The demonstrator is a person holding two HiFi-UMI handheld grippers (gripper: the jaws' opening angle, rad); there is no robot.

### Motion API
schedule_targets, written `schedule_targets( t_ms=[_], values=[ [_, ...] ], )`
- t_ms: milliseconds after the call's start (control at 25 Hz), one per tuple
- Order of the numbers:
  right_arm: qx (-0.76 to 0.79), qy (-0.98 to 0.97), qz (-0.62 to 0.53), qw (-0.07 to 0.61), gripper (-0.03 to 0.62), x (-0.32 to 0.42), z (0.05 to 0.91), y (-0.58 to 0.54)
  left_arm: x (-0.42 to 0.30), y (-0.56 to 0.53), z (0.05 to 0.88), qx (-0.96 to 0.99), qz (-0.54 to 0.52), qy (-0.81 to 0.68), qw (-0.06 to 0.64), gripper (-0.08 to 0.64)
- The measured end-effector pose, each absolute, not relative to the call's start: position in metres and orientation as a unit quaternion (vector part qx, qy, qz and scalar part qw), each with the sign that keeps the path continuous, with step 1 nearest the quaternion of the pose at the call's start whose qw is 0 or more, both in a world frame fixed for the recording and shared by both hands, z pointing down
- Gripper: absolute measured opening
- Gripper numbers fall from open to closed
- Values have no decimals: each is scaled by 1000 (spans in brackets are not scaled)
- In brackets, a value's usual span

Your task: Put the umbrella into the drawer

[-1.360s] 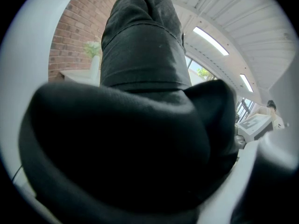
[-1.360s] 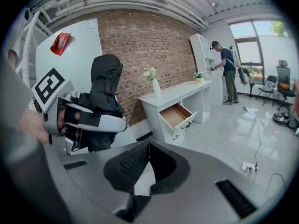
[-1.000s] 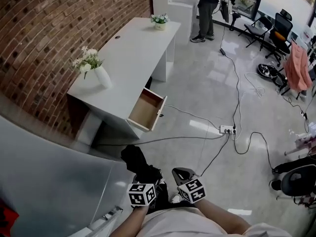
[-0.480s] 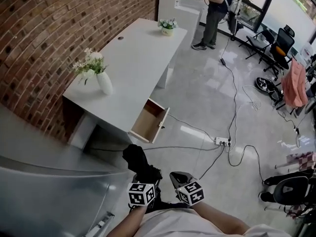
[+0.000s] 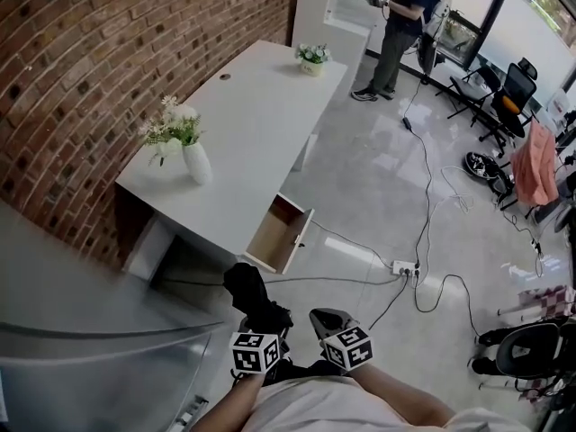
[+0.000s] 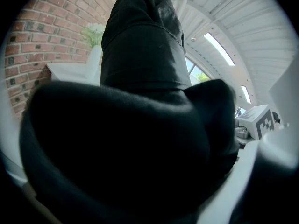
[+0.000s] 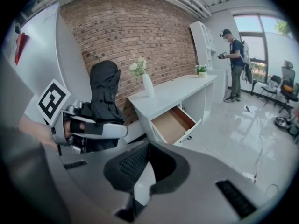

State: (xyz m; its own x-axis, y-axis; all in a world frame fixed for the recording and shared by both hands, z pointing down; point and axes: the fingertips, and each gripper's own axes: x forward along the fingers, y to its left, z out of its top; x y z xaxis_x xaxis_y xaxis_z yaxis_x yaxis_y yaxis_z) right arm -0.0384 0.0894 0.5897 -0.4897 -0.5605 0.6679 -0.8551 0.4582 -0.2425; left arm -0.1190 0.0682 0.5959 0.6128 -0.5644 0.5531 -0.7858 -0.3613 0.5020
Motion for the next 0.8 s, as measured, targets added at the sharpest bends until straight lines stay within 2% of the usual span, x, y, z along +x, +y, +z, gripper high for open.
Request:
schedule_targets(
  t_ms=[800],
  values=[
    [476, -801, 277, 233, 17, -5, 572, 78, -90, 55, 593, 829, 155, -388, 372, 233]
  ],
)
